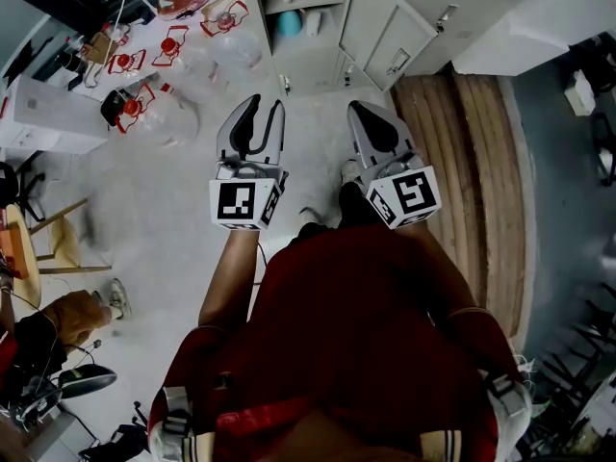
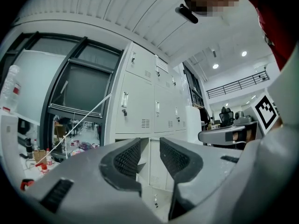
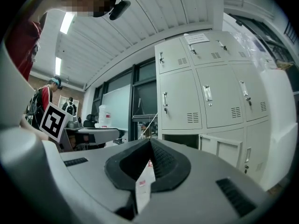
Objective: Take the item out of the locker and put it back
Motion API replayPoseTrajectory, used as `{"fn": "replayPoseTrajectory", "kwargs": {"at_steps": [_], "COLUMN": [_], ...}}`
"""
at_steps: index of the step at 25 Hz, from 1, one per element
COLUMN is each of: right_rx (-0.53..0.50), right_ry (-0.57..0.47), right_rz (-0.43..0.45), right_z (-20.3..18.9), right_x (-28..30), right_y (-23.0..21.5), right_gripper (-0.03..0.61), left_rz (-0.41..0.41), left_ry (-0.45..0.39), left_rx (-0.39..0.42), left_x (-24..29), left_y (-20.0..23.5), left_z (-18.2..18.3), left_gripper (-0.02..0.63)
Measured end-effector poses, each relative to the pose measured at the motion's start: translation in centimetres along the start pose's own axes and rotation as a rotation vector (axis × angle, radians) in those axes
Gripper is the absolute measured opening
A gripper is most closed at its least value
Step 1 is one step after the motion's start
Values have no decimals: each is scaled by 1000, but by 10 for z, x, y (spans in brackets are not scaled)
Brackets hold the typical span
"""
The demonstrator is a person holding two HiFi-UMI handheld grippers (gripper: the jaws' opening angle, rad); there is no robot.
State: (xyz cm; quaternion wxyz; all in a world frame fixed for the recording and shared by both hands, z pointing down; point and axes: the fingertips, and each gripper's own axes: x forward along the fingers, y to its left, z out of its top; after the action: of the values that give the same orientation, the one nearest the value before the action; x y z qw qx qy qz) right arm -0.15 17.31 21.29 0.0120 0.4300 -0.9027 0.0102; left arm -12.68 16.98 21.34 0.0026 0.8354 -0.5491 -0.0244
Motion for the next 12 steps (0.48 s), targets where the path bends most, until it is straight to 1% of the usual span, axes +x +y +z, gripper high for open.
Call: {"fn": "replayPoseTrajectory", "kwargs": {"at_steps": [6, 12], "right_rx": [4, 4], "right_ry": [-14, -30], "right_rz": [25, 64], "right_z": [0, 0], "right_x": [22, 56], "right_y": [-33, -77], "right_gripper": [-2, -2], "left_rz": [29, 76], "left_ry": [26, 53], "left_rx": [9, 27], "left_x": [41, 93], "left_y": [8, 17], "left_z": [-10, -22], "left_gripper": [116, 130]}}
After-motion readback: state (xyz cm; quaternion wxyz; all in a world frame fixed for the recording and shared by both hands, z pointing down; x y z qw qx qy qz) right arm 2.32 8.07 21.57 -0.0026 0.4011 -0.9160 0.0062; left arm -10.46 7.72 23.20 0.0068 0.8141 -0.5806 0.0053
